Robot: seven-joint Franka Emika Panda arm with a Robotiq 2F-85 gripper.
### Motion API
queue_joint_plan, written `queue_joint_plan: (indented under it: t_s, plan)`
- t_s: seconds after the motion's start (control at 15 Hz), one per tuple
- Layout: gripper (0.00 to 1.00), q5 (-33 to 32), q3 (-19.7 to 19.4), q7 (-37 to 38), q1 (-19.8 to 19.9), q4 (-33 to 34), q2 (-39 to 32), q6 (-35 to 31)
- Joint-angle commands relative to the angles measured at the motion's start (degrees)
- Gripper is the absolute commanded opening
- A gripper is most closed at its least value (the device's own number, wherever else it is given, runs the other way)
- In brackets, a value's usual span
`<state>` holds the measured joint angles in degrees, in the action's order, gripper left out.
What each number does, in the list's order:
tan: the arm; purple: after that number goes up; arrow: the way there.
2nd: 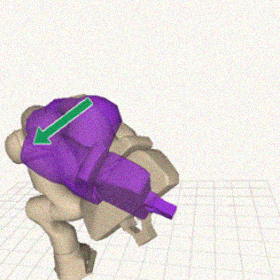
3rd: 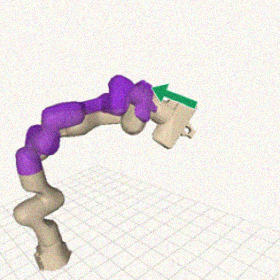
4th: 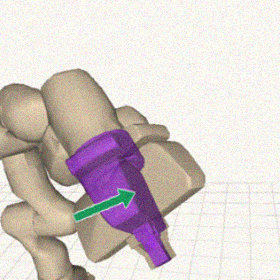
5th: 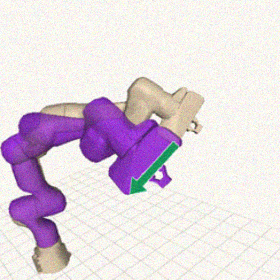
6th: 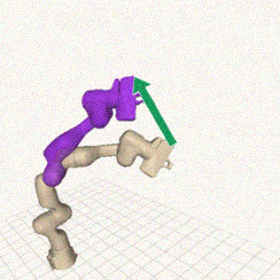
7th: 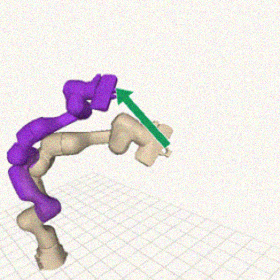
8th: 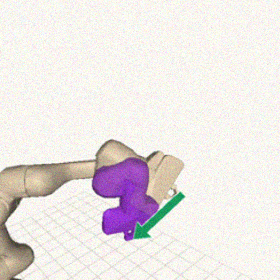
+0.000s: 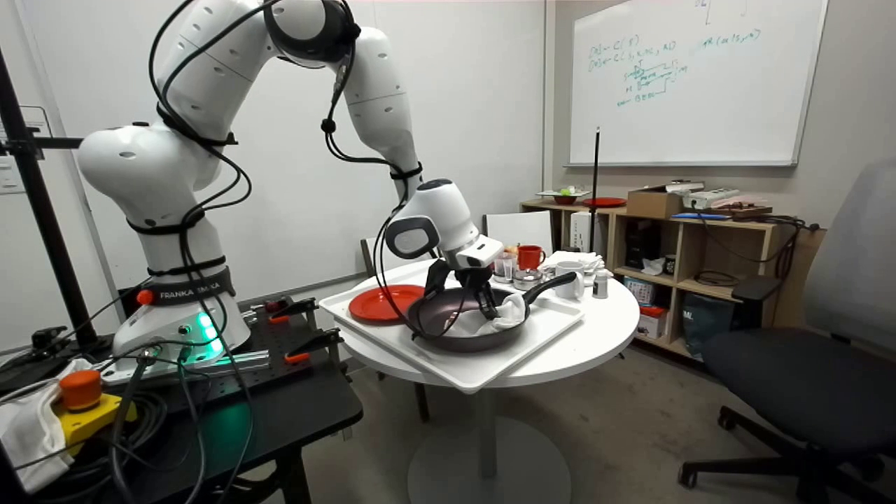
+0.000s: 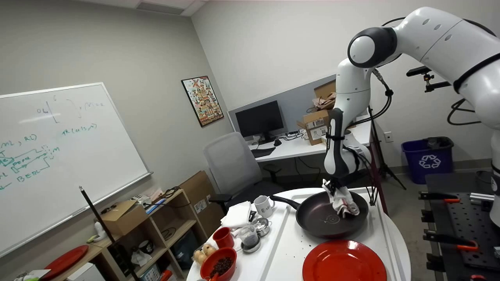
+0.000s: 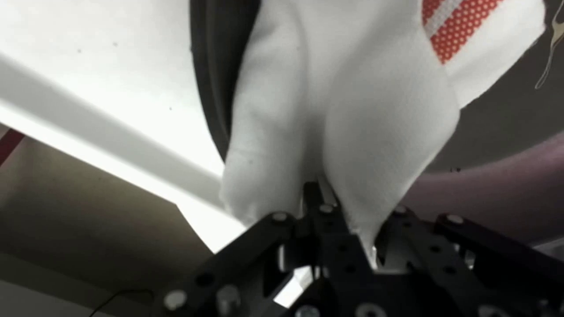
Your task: Use the towel to wipe the pan
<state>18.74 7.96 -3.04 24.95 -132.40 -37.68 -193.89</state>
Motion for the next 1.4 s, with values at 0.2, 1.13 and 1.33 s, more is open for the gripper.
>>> queue_joint_plan:
  t_s: [0.2, 1.13, 1.33]
  plan:
    - [0.04, -4.4, -9.1, 7.1, -11.1, 0.7, 5.3, -5.6]
    - [0.04, -29.1, 15.1, 5.9, 3.3, 0.5, 11.0, -4.2]
    - [0.04, -34.8, 20.9, 4.5, 7.6, -2.2, 8.9, -4.9]
